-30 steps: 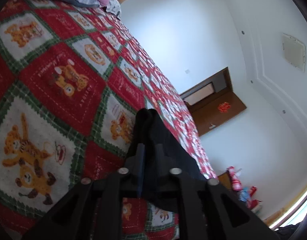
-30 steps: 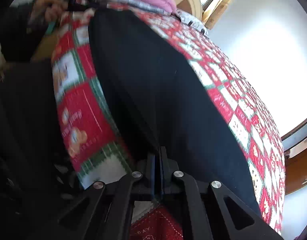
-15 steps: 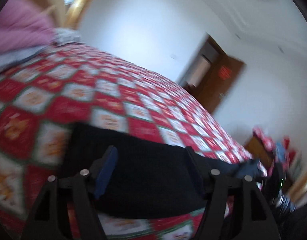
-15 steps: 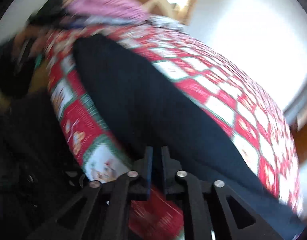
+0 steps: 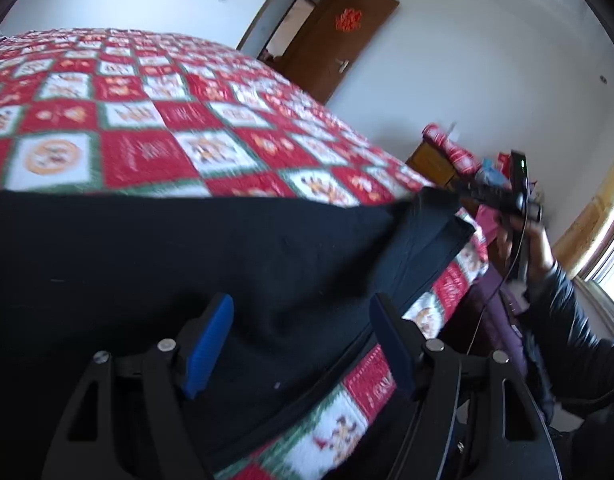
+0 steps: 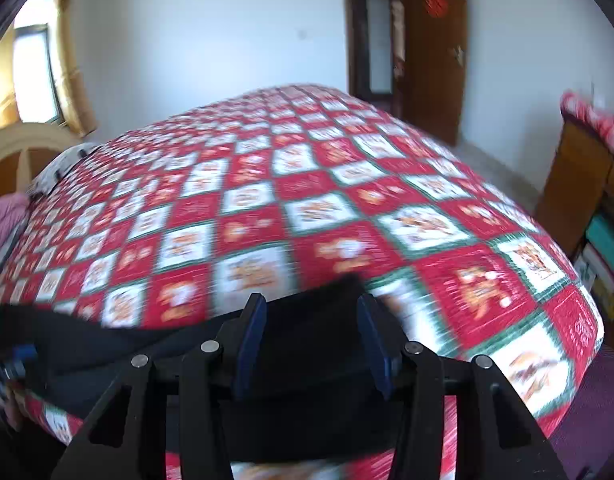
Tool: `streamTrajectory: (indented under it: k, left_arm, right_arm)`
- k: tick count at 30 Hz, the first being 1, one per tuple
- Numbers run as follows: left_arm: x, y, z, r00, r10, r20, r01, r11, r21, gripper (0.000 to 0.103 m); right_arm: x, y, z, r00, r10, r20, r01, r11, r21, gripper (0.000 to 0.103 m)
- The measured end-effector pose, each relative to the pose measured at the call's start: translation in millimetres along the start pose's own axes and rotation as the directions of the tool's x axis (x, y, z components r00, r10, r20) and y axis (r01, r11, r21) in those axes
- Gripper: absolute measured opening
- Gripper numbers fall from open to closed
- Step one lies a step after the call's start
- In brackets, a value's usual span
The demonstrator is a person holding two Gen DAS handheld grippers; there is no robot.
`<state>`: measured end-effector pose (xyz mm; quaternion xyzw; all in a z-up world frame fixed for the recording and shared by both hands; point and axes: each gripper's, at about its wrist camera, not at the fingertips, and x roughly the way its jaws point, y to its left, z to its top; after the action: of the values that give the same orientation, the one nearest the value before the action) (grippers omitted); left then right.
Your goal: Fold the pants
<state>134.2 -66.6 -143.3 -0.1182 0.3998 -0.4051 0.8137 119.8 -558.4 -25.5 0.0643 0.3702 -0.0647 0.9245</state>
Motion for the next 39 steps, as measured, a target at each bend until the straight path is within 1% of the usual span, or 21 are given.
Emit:
streamTrajectory:
  k: [2,3,6,7,8,9,10,11,13,15,17,20,23,28,32,33,35,36,37,38,39]
  left_arm:
    - [4.1,-5.2,-2.6,1.000,-0.003,0.007,0.003,1.000,-0.009,0.073]
    - [2.7,-5.8,-4.3,1.000,-0.002,0.019,0.002,1.000,-0.010,0.074]
    - [-0.3,-4.0,-6.4,1.000,-0.013,0.027,0.014,1.000,-0.026,0.074]
    - [-1.9,-2.8,-7.1,0.999,-0.019,0.029,0.020,0.999,-0.035,0.074]
    - [0.7,-3.2,-6.3,0.999,-0.019,0.029,0.020,0.999,-0.035,0.074]
    - [0.2,-4.1,-6.6,1.000,-0.015,0.028,0.016,0.999,-0.032,0.073]
    - [1.2,-4.9,-6.0,1.000,-0.011,0.027,0.012,0.999,-0.030,0.074]
    - [1.4,-5.9,-6.1,1.000,-0.007,0.028,0.008,1.000,-0.028,0.074]
    - [3.1,-6.4,-6.0,1.000,-0.004,0.030,0.004,1.000,-0.029,0.074]
    - [2.5,-6.3,-7.0,0.999,-0.006,0.035,0.007,1.000,-0.030,0.074]
    - [2.9,-6.0,-7.9,0.999,-0.007,0.039,0.009,1.000,-0.029,0.074]
    - [3.0,-6.1,-9.5,0.999,-0.010,0.047,0.011,1.000,-0.021,0.074]
    - [3.3,-7.6,-10.9,0.998,-0.006,0.055,0.006,1.000,-0.008,0.074]
    - [4.8,-9.3,-10.9,0.998,0.004,0.058,-0.004,1.000,0.003,0.074]
    - [5.1,-9.5,-10.3,0.998,0.005,0.055,-0.006,1.000,0.002,0.074]
    - [5.3,-9.5,-10.4,0.998,0.006,0.057,-0.006,1.000,0.004,0.074]
    - [5.3,-9.4,-11.4,0.998,0.007,0.062,-0.007,1.000,0.005,0.074]
    - [5.3,-9.5,-11.6,0.998,0.007,0.063,-0.008,1.000,0.009,0.074]
    - [5.4,-9.6,-11.7,0.998,0.007,0.063,-0.008,1.000,0.011,0.074]
    - [5.2,-9.4,-12.0,0.998,0.006,0.062,-0.007,1.000,0.013,0.074]
    - [5.3,-9.2,-11.8,0.998,0.004,0.063,-0.004,1.000,0.013,0.074]
  right_arm:
    - [17.2,-23.1,9.8,0.997,0.054,-0.047,-0.051,0.997,0.057,0.049]
    - [29.0,-30.1,13.5,0.991,0.107,-0.081,-0.100,0.991,0.091,0.049]
    - [51.2,-39.3,12.2,0.960,0.246,-0.131,-0.227,0.963,0.147,0.049]
    - [56.4,-34.7,12.4,0.956,0.249,-0.152,-0.232,0.965,0.123,0.039]
    - [57.1,-28.6,9.0,0.962,0.227,-0.154,-0.215,0.972,0.094,0.023]
    - [56.3,-23.9,7.7,0.966,0.206,-0.155,-0.200,0.978,0.054,0.018]
    - [54.5,-21.9,6.9,0.965,0.213,-0.153,-0.209,0.977,0.039,0.010]
    - [52.1,-23.4,6.7,0.964,0.223,-0.142,-0.221,0.975,0.031,0.008]
    - [36.6,-22.8,5.8,0.967,0.236,-0.094,-0.238,0.971,-0.014,0.008]
    - [8.8,-18.5,-0.1,0.965,0.261,-0.011,-0.261,0.961,-0.093,0.008]
    - [-13.6,-18.0,-9.4,0.969,0.245,0.042,-0.234,0.956,-0.175,0.009]
    - [-35.3,-24.2,-30.1,0.978,0.198,0.058,-0.179,0.954,-0.240,0.009]
    - [-48.7,-35.9,-51.9,0.985,0.169,0.040,-0.155,0.960,-0.234,0.009]
    - [-63.1,-48.8,-77.4,0.988,0.141,0.066,-0.123,0.967,-0.225,0.009]
    - [-55.1,-45.9,-68.0,0.991,0.129,0.039,-0.117,0.966,-0.232,0.009]
    - [-49.8,-45.2,-61.2,0.991,0.136,0.012,-0.130,0.966,-0.222,0.010]
    - [-33.5,-44.7,-50.7,0.981,0.179,-0.076,-0.191,0.962,-0.197,0.030]
    - [-27.1,-43.9,-47.4,0.979,0.182,-0.088,-0.196,0.960,-0.200,0.030]
    - [-23.5,-42.8,-45.9,0.976,0.192,-0.098,-0.209,0.956,-0.206,0.028]
    - [-17.2,-40.6,-43.4,0.969,0.209,-0.131,-0.234,0.949,-0.212,0.012]
    - [-14.6,-39.0,-41.3,0.967,0.210,-0.145,-0.239,0.947,-0.216,0.005]
